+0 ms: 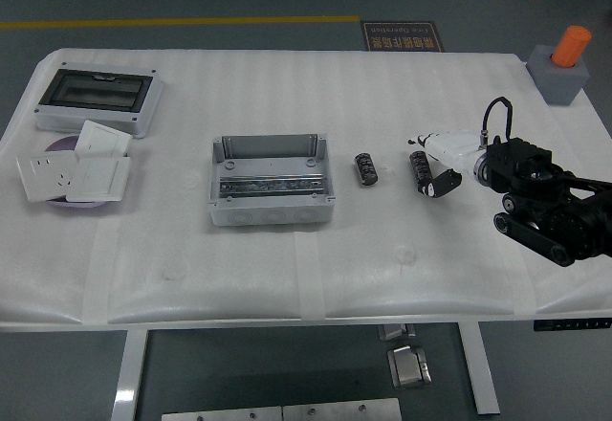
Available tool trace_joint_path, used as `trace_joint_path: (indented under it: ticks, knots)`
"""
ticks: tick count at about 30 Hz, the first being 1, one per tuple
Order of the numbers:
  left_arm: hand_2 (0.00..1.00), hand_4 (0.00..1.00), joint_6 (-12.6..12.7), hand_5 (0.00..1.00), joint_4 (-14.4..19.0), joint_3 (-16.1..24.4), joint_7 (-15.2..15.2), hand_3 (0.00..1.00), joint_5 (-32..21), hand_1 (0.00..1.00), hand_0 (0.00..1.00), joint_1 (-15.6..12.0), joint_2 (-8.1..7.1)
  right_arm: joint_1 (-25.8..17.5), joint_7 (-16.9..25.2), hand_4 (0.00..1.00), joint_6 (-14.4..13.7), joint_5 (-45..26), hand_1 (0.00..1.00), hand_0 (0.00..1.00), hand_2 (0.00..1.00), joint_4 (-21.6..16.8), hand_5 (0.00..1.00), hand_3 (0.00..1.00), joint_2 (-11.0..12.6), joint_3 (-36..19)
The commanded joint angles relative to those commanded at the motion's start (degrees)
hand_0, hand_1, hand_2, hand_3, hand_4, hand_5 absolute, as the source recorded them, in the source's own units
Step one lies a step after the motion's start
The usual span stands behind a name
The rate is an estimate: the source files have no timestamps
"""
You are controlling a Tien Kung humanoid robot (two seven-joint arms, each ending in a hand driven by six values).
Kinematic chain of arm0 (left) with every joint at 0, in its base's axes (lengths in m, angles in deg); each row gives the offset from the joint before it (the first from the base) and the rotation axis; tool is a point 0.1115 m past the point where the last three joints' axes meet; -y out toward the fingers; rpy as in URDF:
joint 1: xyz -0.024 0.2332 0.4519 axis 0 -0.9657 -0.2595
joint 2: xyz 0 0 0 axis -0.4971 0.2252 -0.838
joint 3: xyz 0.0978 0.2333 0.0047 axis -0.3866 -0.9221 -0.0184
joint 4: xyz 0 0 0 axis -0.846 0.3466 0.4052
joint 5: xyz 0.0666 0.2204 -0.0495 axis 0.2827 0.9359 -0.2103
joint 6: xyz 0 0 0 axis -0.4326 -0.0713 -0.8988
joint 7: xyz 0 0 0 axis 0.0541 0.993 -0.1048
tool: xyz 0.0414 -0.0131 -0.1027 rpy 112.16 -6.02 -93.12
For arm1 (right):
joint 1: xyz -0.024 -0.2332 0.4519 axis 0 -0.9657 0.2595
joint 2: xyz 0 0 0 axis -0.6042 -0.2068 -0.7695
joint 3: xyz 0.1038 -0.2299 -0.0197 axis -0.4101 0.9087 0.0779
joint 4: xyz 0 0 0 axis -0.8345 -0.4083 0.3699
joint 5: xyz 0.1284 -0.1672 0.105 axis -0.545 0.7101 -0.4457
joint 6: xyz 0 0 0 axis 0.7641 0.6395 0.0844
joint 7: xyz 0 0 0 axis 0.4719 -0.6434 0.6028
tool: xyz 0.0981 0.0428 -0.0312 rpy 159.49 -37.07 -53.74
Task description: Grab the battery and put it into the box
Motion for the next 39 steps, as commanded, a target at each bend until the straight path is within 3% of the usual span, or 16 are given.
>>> trace_joint_path:
  ticks: [15, 21, 27, 31, 35, 39]
  knots:
    - [0.486, 0.585, 0.53, 0.331, 0.0, -1.58, 1.13, 0.552, -1.5, 0.653, 0.59, -0.15, 0.15, -0.78, 1.25, 0.628, -2.1, 0.02, 0.642, 0.623, 0.806, -0.05, 0.313, 0.823, -0.16, 0.38]
    - [0.487, 0.584, 0.88, 0.33, 0.0, -1.83, 1.55, 0.552, -1.91, 0.653, 0.589, -0.23, 0.28, -0.95, 1.38, 0.612, -3.25, 0.05, 0.632, 0.613, 0.779, -2.44, 0.306, 0.785, 0.77, -1.47]
    - [0.486, 0.583, 1.09, 0.331, 0.0, -1.48, 1.66, 0.553, -1.81, 0.652, 0.588, -0.49, 0.42, -2.51, 0.36, 0.604, -4.4, 1.13, 0.618, 0.597, 0.754, -9.34, 0.299, 0.762, 3.14, -8.22]
    - [0.486, 0.583, 1.08, 0.331, 0.0, -0.66, 1.46, 0.553, -1.11, 0.652, 0.588, -0.69, 0.44, -4.33, -0.01, 0.604, -5.17, -0.73, 0.618, 0.597, 0.754, -15.03, 0.299, 0.762, 3.49, -13.53]
    - [0.486, 0.584, 1.05, 0.334, 0.0, 0.11, 1.28, 0.553, -0.38, 0.651, 0.588, -0.79, 0.42, -6.25, 0.12, 0.572, -5.95, -4.16, 0.621, 0.589, 0.747, -20.96, 0.27, 0.758, 1.24, -18.55]
    - [0.487, 0.585, 1.15, 0.338, 0.0, -0.03, 1.6, 0.554, -0.74, 0.651, 0.587, -0.73, 0.46, -8.01, -0.14, 0.575, -5.59, -4.22, 0.625, 0.582, 0.745, -25.6, 0.276, 0.758, -2.7, -21.04]
